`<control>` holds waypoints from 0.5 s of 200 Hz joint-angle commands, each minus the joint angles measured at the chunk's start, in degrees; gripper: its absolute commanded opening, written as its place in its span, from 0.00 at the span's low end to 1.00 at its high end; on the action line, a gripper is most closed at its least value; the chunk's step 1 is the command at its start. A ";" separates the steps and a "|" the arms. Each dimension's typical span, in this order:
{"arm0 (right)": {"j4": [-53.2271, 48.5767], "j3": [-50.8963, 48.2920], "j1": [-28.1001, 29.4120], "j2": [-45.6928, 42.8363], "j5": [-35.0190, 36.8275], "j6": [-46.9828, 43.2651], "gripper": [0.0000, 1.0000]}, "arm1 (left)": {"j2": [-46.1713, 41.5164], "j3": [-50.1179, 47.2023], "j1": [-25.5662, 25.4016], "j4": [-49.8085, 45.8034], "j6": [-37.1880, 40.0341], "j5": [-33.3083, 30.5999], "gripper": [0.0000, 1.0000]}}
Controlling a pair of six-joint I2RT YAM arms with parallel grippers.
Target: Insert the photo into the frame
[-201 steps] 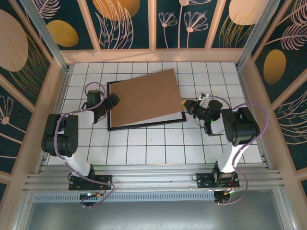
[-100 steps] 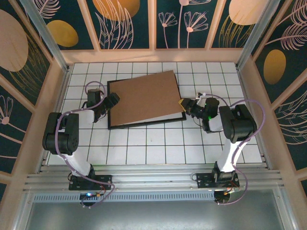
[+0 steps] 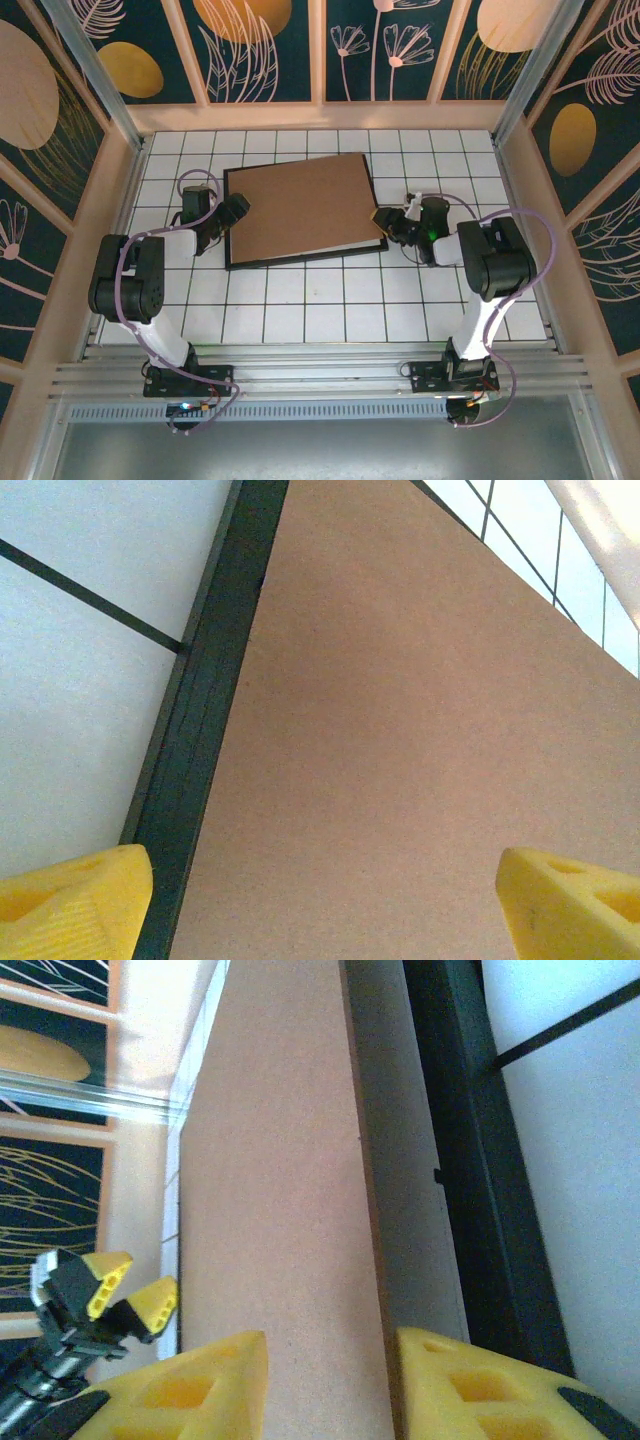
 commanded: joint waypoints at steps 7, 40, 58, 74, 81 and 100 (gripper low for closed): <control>-7.04 2.23 0.82 -2.78 4.00 -6.39 0.39 | 1.35 0.17 -0.21 0.81 0.54 2.22 0.89; -12.35 3.20 1.04 -5.08 6.86 -10.43 0.41 | 1.42 0.01 -0.18 0.68 0.73 1.97 0.89; -14.83 3.96 1.45 -5.77 7.53 -11.97 0.42 | 1.40 0.04 -0.20 0.65 0.98 1.80 0.89; -17.45 4.60 2.25 -6.20 8.42 -13.61 0.43 | 1.49 0.06 -0.19 0.61 0.98 1.71 0.89; -18.56 4.82 2.71 -6.51 8.88 -14.31 0.43 | 1.60 0.09 -0.19 0.63 0.94 1.75 0.89; -20.78 4.94 3.37 -7.09 9.94 -15.54 0.43 | 1.52 0.07 -0.19 0.59 0.98 1.71 0.89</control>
